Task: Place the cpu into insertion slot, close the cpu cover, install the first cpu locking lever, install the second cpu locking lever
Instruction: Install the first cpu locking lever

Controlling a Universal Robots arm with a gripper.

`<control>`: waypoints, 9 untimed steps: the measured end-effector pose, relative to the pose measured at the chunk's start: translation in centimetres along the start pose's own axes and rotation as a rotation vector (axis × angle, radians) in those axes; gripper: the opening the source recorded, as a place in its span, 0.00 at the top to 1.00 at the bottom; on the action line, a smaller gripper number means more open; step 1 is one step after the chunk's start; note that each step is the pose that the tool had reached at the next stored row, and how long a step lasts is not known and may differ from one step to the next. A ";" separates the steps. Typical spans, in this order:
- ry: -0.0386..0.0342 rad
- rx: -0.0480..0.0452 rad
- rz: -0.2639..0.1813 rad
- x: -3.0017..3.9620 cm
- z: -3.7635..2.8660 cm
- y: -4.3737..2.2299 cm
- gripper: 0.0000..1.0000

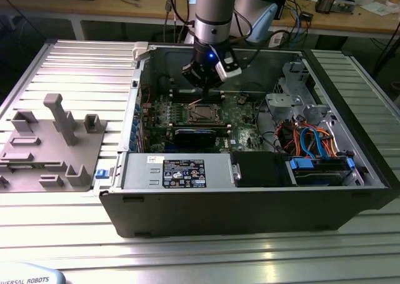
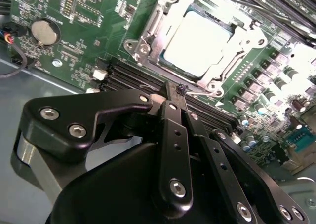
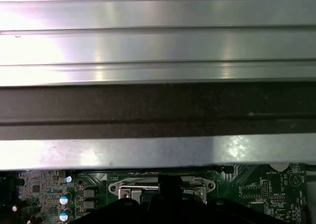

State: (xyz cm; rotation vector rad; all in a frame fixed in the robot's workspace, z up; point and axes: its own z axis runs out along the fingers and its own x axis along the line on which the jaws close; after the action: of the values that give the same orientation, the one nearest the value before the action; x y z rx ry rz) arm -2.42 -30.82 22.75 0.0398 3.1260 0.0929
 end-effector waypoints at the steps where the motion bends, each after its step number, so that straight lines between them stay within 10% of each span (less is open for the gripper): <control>1: 0.0000 -0.0001 0.000 0.18 0.01 0.00 0.89; 9: 0.0002 -0.0002 -0.002 0.78 0.31 -0.01 0.89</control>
State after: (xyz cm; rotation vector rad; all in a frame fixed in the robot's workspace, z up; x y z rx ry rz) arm -3.19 -30.79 22.43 0.0365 3.1262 0.0932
